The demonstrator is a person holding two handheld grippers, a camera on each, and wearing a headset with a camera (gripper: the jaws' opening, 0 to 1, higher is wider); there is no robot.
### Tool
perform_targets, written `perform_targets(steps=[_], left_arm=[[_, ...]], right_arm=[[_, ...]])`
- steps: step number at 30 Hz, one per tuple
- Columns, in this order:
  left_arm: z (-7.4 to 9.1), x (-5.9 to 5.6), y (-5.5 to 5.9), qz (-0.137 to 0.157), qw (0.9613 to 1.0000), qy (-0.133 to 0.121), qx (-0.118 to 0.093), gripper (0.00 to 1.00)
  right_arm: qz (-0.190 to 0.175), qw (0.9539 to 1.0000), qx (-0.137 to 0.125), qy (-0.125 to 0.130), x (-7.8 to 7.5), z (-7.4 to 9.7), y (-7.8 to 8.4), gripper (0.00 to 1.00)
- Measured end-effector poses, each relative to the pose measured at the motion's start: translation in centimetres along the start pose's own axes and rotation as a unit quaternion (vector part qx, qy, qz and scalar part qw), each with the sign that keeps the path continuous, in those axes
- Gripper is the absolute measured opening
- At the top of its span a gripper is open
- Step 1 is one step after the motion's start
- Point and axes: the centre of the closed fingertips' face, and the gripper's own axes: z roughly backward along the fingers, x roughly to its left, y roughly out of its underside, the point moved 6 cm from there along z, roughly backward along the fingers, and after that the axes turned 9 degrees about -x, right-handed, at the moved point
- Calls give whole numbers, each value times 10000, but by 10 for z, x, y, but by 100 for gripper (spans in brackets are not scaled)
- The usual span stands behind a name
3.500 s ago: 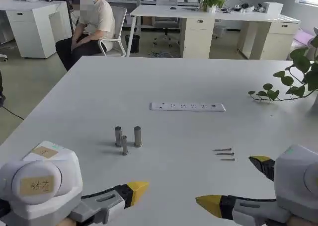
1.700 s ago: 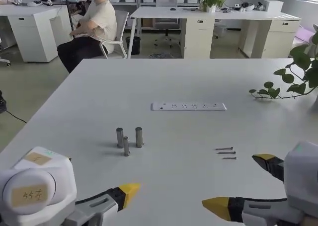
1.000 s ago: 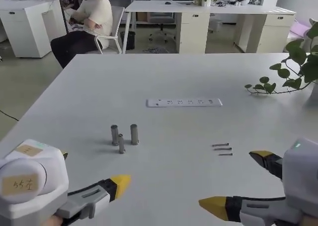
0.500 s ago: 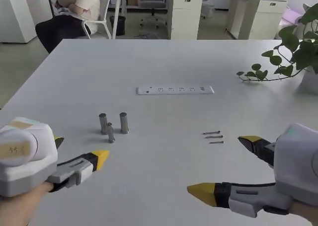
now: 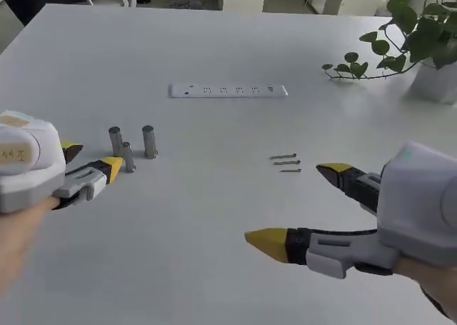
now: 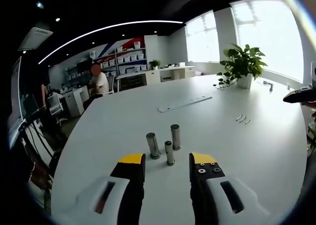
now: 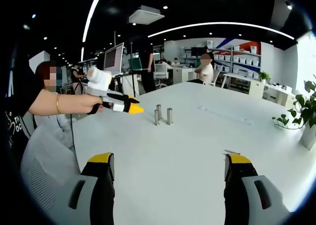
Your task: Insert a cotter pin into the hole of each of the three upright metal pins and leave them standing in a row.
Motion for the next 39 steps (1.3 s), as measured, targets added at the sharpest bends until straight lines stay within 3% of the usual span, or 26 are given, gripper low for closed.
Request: perform_targets(steps=[11, 17, 28, 39], left_arm=[[-35, 5, 22, 27, 9995, 193, 241, 27], [-49, 6, 29, -99, 9990, 309, 304, 23], [-67, 5, 31, -175, 9985, 438, 271, 16], [-73, 6, 35, -96, 9982, 481, 331, 8]], right_arm=[[-60, 10000, 52, 8, -1, -4, 3, 90], [-87, 9999, 110, -37, -1, -6, 5, 88], [-49, 9998, 176, -63, -4, -9, 8, 87], [-72, 9998, 203, -47, -6, -14, 9, 86]])
